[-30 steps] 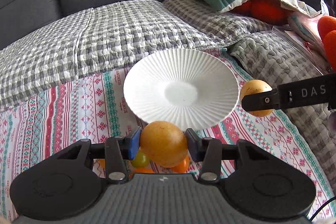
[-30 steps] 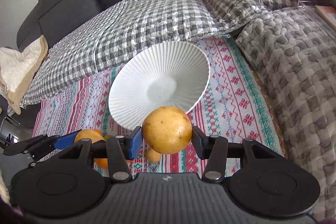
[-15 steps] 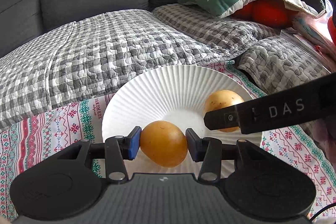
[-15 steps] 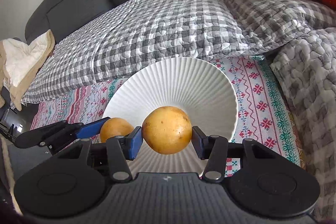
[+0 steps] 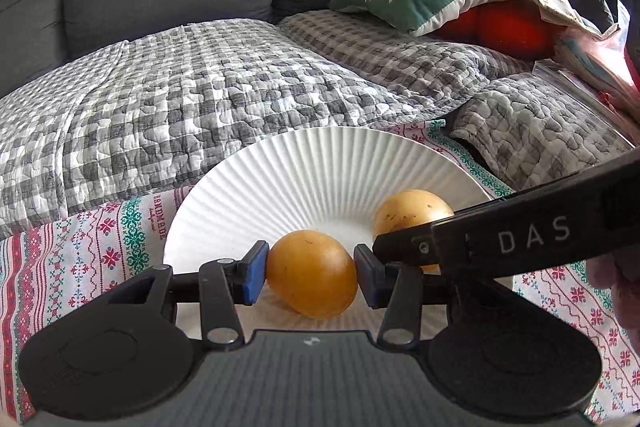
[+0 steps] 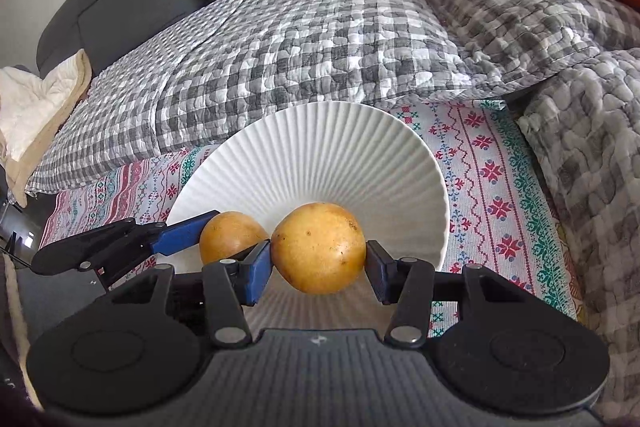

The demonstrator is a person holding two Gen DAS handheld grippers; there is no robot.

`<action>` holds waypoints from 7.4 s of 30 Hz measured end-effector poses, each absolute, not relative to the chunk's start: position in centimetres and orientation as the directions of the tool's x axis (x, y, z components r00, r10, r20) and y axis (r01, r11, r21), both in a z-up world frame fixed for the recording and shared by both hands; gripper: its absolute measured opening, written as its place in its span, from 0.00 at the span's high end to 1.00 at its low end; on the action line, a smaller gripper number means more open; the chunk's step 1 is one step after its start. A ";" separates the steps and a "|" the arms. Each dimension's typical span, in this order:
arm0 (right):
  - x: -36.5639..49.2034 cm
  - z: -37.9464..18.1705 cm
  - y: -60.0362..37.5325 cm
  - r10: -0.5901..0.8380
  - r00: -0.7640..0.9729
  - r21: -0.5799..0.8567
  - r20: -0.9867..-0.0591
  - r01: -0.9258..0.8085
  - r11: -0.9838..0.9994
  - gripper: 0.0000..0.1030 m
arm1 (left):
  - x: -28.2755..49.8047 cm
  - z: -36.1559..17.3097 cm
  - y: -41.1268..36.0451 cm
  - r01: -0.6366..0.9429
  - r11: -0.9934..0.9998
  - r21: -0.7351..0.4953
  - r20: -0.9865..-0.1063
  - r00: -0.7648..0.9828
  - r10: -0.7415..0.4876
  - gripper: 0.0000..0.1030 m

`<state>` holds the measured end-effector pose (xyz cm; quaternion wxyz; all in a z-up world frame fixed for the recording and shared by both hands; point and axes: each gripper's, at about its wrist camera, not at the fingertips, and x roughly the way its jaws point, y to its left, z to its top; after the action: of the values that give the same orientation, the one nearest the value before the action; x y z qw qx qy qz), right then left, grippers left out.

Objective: Organize fruits
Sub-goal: 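Carry both grapefruits into the white plate and open both tools, then lift both open tools away from the plate, then grasp the small yellow-green tomato with the left tool while the right grasps a brown kiwi, then carry the tomato and kiwi into the white plate and open both tools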

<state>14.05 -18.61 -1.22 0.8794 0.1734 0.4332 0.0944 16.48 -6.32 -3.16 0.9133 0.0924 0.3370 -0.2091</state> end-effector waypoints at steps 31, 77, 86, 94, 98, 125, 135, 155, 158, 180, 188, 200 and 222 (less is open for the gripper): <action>7.4 3.4 -19.9 0.309 0.668 0.292 -0.677 -0.141 0.946 0.08 | 8.5 0.1 -2.9 0.385 0.921 0.061 -0.686 0.686 -0.242 0.08; -6.4 -5.3 -18.7 0.341 0.691 0.160 -0.637 -0.314 0.936 0.03 | -8.8 -6.7 4.9 0.257 0.965 0.058 -0.651 0.743 -0.159 0.07; -6.1 -5.3 -18.8 0.314 0.711 0.131 -0.629 -0.302 0.944 0.18 | -8.7 -6.5 4.7 0.247 0.967 0.055 -0.642 0.751 -0.155 0.18; -6.1 -5.1 -18.7 0.310 0.713 0.113 -0.629 -0.310 0.944 0.36 | -8.4 -6.2 4.9 0.229 0.972 0.044 -0.643 0.751 -0.148 0.36; -6.0 -5.1 -18.4 0.310 0.714 0.101 -0.628 -0.320 0.942 0.45 | -8.3 -6.1 5.0 0.225 0.974 0.040 -0.644 0.750 -0.147 0.48; -5.2 -3.6 -17.2 0.329 0.714 0.081 -0.619 -0.358 0.930 0.76 | -7.6 -4.7 3.6 0.312 0.950 -0.001 -0.646 0.725 -0.239 0.74; -3.8 -1.8 -16.7 0.338 0.730 0.094 -0.594 -0.355 0.930 0.76 | -5.9 -2.8 2.6 0.311 0.950 -0.013 -0.608 0.752 -0.254 0.74; 1.2 0.5 -18.4 0.312 0.771 0.188 -0.555 -0.250 0.950 0.76 | 0.3 0.4 -2.5 0.287 0.957 -0.034 -0.561 0.787 -0.256 0.74; 2.1 0.6 -18.5 0.312 0.773 0.197 -0.552 -0.243 0.950 0.76 | 1.5 0.6 -3.1 0.282 0.959 -0.030 -0.555 0.793 -0.251 0.74; 7.1 -1.0 -16.8 0.335 0.698 0.086 -0.633 -0.366 0.927 0.76 | 12.8 -1.9 -3.6 0.315 0.930 -0.192 -0.647 0.672 -0.361 0.74; 8.1 -1.5 -16.2 0.346 0.677 0.097 -0.649 -0.377 0.921 0.76 | 14.0 -3.1 -3.9 0.287 0.927 -0.243 -0.665 0.646 -0.374 0.74; 8.4 -1.6 -15.9 0.346 0.674 0.094 -0.653 -0.381 0.920 0.74 | 14.5 -3.3 -4.0 0.283 0.925 -0.253 -0.661 0.647 -0.379 0.72; 4.2 3.2 -16.9 0.279 0.720 0.035 -0.635 -0.334 0.942 0.22 | 10.5 1.4 -2.3 0.306 0.945 -0.116 -0.669 0.679 -0.302 0.21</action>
<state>4.19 -16.87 3.18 0.9265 -0.0412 0.3355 0.1654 10.50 -2.27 1.39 0.9163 0.0025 0.3645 -0.1658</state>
